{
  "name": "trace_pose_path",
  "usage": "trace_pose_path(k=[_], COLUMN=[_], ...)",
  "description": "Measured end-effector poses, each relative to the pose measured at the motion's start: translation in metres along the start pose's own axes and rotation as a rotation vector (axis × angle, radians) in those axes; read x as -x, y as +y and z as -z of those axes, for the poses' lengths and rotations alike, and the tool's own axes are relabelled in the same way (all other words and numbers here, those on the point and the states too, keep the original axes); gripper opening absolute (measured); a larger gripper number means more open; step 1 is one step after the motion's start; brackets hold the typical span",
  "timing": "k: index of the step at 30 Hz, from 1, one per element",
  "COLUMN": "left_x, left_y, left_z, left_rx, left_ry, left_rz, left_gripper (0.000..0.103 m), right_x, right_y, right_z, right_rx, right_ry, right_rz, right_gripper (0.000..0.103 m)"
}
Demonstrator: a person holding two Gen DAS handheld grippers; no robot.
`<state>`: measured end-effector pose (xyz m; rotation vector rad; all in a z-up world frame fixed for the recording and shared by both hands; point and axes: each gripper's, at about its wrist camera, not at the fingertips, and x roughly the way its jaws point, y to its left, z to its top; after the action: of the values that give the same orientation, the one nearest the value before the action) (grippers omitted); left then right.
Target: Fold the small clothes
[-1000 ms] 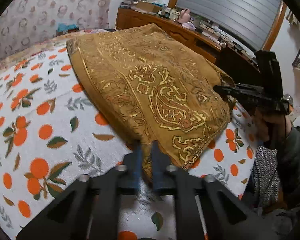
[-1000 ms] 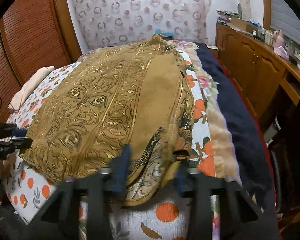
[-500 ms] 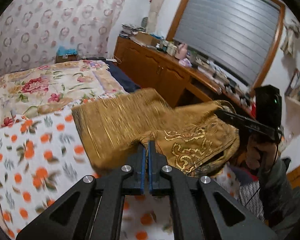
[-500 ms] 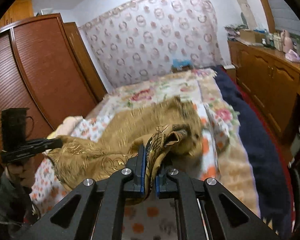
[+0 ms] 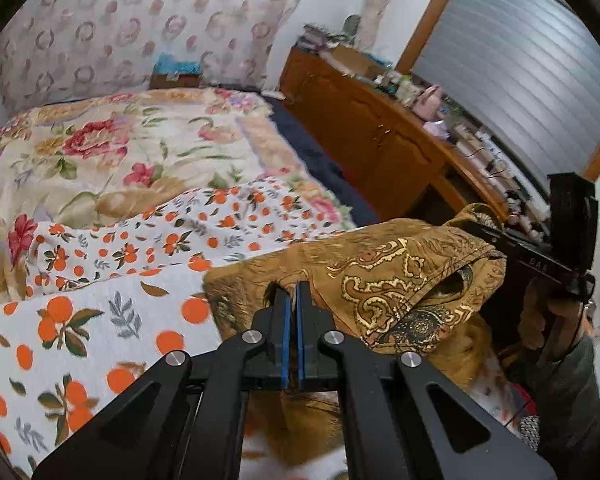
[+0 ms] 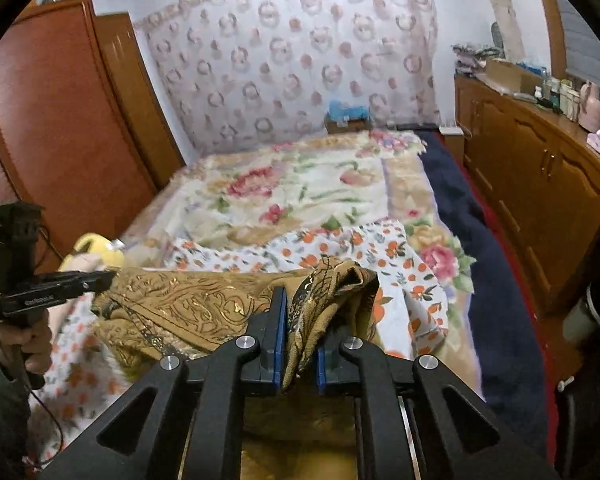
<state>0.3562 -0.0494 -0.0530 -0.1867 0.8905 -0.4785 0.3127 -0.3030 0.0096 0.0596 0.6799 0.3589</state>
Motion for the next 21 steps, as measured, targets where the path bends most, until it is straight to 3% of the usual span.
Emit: trace_pose_path(k=[3,10,12,13,16,17,19,21], left_x=[-0.015,-0.023,-0.024,-0.026,-0.026,-0.023,-0.017,-0.007], left_y=[0.008,0.016,0.017,0.018,0.014,0.011,0.005,-0.001], left_z=[0.0,-0.001,-0.001,0.0,0.001,0.0,-0.001,-0.001], left_rx=[0.013,0.017,0.02,0.021,0.008,-0.009,-0.038,-0.073], left_ry=[0.027,0.041,0.046,0.048,0.039,0.028,0.019,0.0], left_rz=[-0.01,-0.02,-0.03,-0.033,-0.046,-0.049,-0.057,-0.06], left_gripper=[0.003,0.003,0.003,0.003,0.003,0.003,0.005,0.025], right_x=[-0.017,-0.005,0.004,0.01,0.029,0.036,0.045,0.053], right_y=[0.003,-0.005,-0.008,-0.011,-0.031,-0.027,-0.012,0.007], right_z=[-0.015,-0.04,-0.041,-0.042,-0.037,-0.034,-0.024,-0.007], right_rx=[0.023,-0.028,-0.054,-0.08,-0.109,-0.069,-0.003,0.053], right_ry=[0.058,0.05,0.052,0.041,0.013,-0.003,-0.011,-0.016], right_rz=[0.018,-0.091,-0.121,-0.129,-0.042,0.017,0.042,0.034], right_gripper=[0.015,0.026,0.041,0.054,0.056,0.056,0.056,0.056])
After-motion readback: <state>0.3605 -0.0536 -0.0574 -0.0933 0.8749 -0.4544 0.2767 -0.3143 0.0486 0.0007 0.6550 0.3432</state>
